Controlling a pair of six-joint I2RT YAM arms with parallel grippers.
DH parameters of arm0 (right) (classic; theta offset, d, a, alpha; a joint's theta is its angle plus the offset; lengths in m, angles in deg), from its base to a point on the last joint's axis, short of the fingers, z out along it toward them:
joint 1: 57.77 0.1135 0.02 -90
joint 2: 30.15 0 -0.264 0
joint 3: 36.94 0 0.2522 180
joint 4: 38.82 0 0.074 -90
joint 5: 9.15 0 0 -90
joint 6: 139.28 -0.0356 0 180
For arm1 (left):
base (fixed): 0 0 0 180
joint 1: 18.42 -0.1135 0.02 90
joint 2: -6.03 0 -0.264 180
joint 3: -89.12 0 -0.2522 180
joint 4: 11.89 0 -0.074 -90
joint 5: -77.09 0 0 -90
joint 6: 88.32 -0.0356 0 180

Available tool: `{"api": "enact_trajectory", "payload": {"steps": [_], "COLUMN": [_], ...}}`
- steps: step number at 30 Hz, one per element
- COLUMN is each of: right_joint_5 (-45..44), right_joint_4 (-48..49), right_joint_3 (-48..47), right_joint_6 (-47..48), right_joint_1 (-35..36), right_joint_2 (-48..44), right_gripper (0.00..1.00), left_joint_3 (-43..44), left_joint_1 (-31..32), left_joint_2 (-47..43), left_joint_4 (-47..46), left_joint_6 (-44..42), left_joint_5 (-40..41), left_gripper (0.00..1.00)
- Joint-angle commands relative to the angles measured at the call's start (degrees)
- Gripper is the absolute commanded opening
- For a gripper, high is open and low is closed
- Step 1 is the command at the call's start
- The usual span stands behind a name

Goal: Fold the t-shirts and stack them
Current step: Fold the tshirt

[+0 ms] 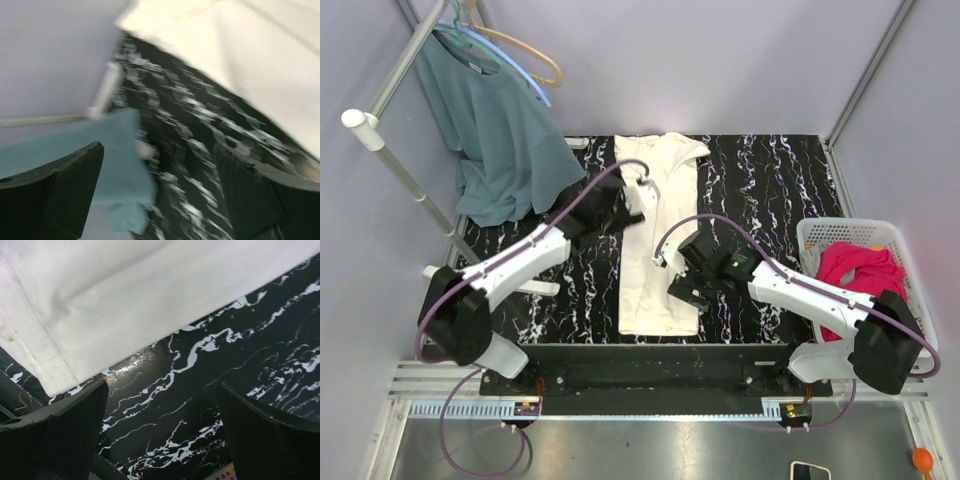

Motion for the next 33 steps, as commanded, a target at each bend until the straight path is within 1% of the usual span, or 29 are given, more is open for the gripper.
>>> {"api": "enact_trajectory", "payload": {"steps": [1, 2, 3, 4, 6, 8, 9, 12, 14, 18, 20, 24, 28, 33], "right_joint_5": [6.9, 8.4, 10.4, 10.4, 14.9, 17.6, 19.7, 21.6, 22.1, 23.6, 23.7, 24.6, 23.6, 23.4], "right_joint_4": [0.1, 0.1, 0.1, 0.1, -0.9, -2.9, -3.3, -4.1, -3.9, -4.4, -5.2, -5.9, -6.6, -8.0], "right_joint_3": [0.6, 1.0, 1.4, 1.6, 1.9, 1.8, 1.8, 2.5, 2.6, 2.8, 2.7, 3.0, 4.4, 5.6], "right_joint_6": [-1.8, -1.4, -1.2, -1.2, -0.4, 0.0, 0.1, 1.0, 1.1, 1.8, 2.1, 3.2, 5.4, 7.4], "right_joint_1": [-0.3, -0.3, -0.3, -0.3, -0.1, 0.2, 0.4, 1.2, 1.7, 3.5, 4.3, 4.6, 4.6, 4.6], "right_joint_2": [2.3, 2.3, 2.2, 1.8, 0.5, -0.6, -0.8, -0.7, 0.1, 1.5, 1.9, 0.8, 0.2, -2.0], "right_gripper": [1.00, 1.00, 1.00, 1.00, 1.00, 1.00, 0.99, 0.98, 0.96, 0.95, 0.93, 0.92, 0.91, 0.90], "left_joint_3": [-11.2, -12.8, -14.2, -16.4, -18.0, -19.7, -20.3, -20.8, -20.3, -17.4, -16.9, -16.0, -15.0, -13.0], "left_joint_1": [5.8, 6.7, 7.8, 7.9, 8.0, 8.0, 8.0, 8.1, 8.1, 8.2, 8.2, 8.1, 7.8, 6.6], "left_joint_2": [-9.1, -10.6, -11.8, -13.7, -14.6, -15.0, -15.1, -14.6, -13.9, -10.4, -9.0, -5.3, -3.7, -2.3], "left_joint_4": [18.9, 19.6, 21.6, 22.2, 24.4, 26.4, 26.9, 27.4, 27.4, 28.0, 27.9, 27.5, 24.5, 23.3], "left_joint_6": [13.4, 13.5, 13.5, 13.7, 12.7, 12.0, 11.9, 12.6, 13.2, 15.5, 15.3, 12.5, 11.5, 11.1], "left_joint_5": [-13.6, -15.7, -20.5, -22.5, -26.1, -28.1, -30.5, -35.3, -36.3, -41.2, -42.3, -40.9, -39.6, -39.8], "left_gripper": [0.99, 0.99, 0.99, 0.99, 0.98, 0.98, 0.97, 0.97, 0.97, 0.96, 0.96, 0.93, 0.93, 0.92]}}
